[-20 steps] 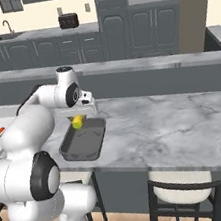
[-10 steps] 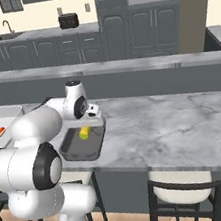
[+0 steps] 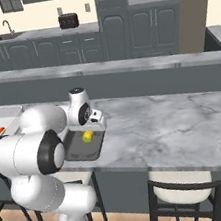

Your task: Place one cooked food and one vegetable from the large plate to each tupperware container.

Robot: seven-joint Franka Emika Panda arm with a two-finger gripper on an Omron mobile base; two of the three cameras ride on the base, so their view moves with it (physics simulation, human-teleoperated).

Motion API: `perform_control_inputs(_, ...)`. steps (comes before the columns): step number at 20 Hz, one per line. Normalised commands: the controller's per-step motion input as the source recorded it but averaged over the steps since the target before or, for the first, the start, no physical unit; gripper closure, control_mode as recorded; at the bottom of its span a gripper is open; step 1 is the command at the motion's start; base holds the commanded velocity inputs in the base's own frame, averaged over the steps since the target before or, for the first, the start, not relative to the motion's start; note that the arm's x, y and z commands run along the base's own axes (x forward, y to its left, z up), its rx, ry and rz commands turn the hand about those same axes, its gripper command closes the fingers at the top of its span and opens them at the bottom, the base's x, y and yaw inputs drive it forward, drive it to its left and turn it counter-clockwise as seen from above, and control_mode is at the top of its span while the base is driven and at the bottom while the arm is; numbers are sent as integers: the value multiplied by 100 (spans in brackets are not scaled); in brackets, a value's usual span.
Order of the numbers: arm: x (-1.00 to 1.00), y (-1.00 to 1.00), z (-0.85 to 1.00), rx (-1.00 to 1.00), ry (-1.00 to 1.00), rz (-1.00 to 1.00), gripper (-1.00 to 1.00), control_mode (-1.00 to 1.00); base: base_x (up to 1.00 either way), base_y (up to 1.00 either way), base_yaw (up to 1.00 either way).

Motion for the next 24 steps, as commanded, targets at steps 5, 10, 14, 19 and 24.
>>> perform_control_inputs(5, 31, 0, -35, -5, -1, 3, 100, -100, 0, 0, 0)
perform_control_inputs(10, 0, 0, -30, -2, 0, 0, 100, -100, 0, 0, 0)
perform_control_inputs(14, 0, 0, 0, 0, 0, 0, -100, -100, 0, 0, 0)
perform_control_inputs(19, 0, 0, 0, 0, 0, 0, -100, -100, 0, 0, 0)
perform_control_inputs(24, 0, 0, 23, 0, 0, 0, -100, -100, 0, 0, 0)
